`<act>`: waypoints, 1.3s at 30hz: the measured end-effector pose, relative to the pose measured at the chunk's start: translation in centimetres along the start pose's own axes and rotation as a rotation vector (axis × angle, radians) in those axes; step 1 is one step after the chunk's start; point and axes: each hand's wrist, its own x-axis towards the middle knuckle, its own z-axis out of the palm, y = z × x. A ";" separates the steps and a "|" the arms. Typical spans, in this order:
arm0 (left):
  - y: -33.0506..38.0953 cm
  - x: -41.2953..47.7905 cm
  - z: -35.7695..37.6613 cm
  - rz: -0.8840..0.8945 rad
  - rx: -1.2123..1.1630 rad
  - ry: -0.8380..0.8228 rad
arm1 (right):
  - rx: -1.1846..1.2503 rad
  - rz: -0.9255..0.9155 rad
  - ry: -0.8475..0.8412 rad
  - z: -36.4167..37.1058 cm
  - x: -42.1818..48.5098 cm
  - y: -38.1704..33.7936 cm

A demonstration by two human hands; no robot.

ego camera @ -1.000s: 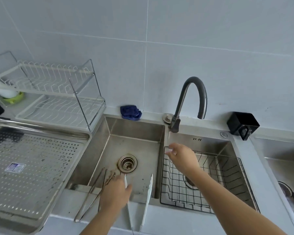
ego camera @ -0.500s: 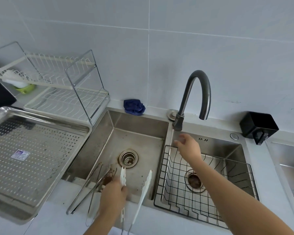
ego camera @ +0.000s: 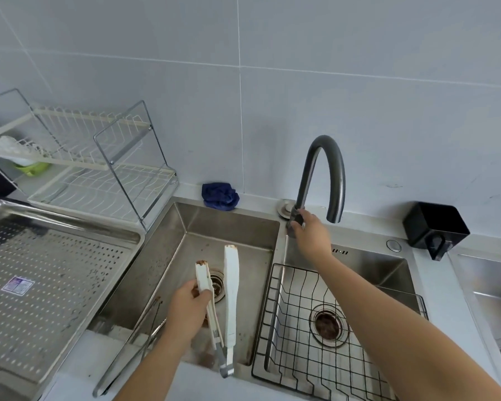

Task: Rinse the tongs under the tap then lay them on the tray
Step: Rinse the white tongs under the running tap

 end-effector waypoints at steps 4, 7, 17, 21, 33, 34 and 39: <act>0.6 0.1 0.4 -0.019 -0.104 -0.011 | 0.094 0.059 0.024 -0.2 0.3 0.2; 0.9 -0.1 0.3 -0.018 -0.137 -0.016 | 0.129 0.063 0.042 -0.1 0.3 0.3; 1.4 -0.7 0.2 0.009 -0.148 -0.028 | 0.177 0.077 0.085 0.3 0.2 0.7; 1.4 -0.7 0.2 0.002 -0.156 -0.030 | 0.162 0.067 0.093 0.3 0.0 0.7; 1.8 -0.2 0.6 0.018 -0.158 -0.042 | 0.130 0.110 0.070 0.3 0.4 0.7; 1.9 -0.2 0.6 0.019 -0.159 -0.045 | 0.128 0.108 0.073 0.4 0.3 0.8; 2.1 0.1 0.8 0.029 -0.156 -0.050 | 0.092 0.095 0.088 0.5 0.2 1.0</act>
